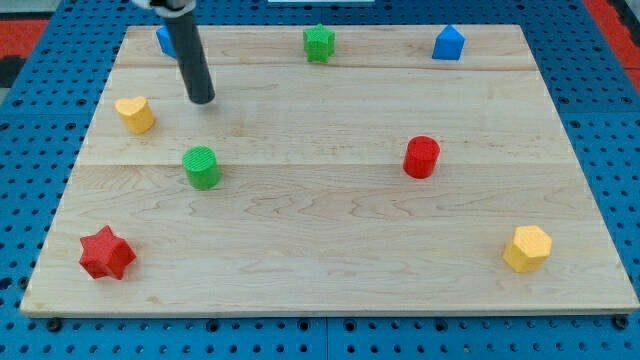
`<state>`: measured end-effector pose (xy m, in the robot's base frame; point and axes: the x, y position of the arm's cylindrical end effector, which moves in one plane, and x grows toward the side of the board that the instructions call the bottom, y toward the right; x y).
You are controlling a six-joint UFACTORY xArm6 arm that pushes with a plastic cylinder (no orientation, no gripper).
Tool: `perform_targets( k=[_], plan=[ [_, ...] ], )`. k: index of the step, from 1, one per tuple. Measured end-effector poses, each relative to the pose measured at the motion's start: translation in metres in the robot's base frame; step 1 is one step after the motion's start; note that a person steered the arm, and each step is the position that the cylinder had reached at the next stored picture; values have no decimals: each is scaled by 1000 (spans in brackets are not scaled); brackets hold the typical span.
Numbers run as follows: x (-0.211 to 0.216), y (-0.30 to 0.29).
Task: Move the red circle towards the center
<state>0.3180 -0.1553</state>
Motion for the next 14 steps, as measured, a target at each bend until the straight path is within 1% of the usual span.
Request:
perform_targets(
  k=[1,2,3,4,5,8,9,10,11,12,13,14],
  plan=[
    [-3,-72],
    [47,-79],
    [73,-77],
    [73,-65],
    [73,11],
    [74,24],
    [77,112],
    [67,217],
    [88,255],
    [145,264],
    [163,266],
    [139,279]
  ],
)
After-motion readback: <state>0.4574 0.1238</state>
